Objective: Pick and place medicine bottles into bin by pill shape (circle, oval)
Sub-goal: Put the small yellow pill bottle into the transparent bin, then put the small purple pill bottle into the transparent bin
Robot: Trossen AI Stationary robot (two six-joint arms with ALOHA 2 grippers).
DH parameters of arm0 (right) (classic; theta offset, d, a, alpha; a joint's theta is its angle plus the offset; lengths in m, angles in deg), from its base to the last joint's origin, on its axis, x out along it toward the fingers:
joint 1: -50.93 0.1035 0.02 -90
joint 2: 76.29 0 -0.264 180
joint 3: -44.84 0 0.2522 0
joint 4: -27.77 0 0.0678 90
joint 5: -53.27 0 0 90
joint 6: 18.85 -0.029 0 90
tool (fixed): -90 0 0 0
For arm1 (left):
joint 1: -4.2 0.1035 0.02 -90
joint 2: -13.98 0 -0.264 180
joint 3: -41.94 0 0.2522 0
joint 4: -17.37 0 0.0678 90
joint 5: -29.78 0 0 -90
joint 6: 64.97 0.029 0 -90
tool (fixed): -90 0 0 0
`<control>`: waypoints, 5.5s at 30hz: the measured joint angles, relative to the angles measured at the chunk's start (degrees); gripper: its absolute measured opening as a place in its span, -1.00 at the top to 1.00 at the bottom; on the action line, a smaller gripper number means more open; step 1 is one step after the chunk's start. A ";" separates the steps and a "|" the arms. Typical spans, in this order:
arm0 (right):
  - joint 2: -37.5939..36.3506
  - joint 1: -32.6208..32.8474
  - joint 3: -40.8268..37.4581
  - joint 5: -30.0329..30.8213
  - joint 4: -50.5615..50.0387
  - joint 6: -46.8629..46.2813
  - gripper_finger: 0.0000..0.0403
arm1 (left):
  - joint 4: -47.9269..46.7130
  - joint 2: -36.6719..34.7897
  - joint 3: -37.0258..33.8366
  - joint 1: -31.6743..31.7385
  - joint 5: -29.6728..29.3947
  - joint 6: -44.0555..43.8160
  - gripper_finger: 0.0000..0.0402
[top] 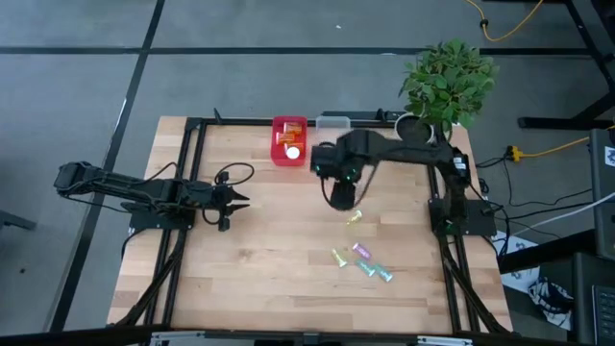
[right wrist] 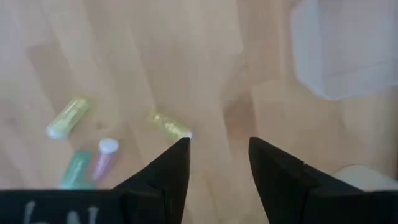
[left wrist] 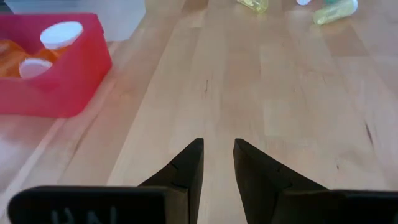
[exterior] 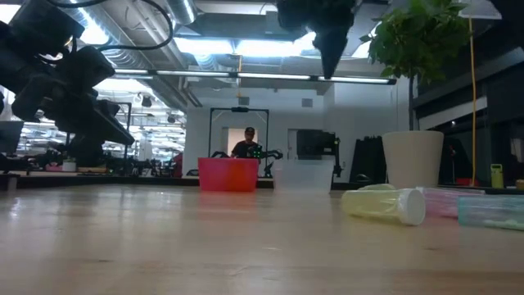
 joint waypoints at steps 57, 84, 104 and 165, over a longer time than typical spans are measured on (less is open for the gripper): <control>-35.36 15.27 -72.81 2.60 68.70 -0.63 0.04 | 2.14 -0.02 0.00 0.00 0.21 -4.05 0.59; -21.66 11.68 -72.89 5.89 69.15 5.94 -0.23 | 2.14 0.00 0.00 0.01 0.20 -4.03 0.59; -18.20 11.72 -72.77 6.18 72.09 -1.57 0.38 | 2.14 0.00 0.00 0.00 0.20 -4.04 0.59; -35.44 8.59 -59.05 -7.25 55.42 -12.56 -0.17 | 2.12 -0.02 0.00 0.02 0.17 -3.94 0.59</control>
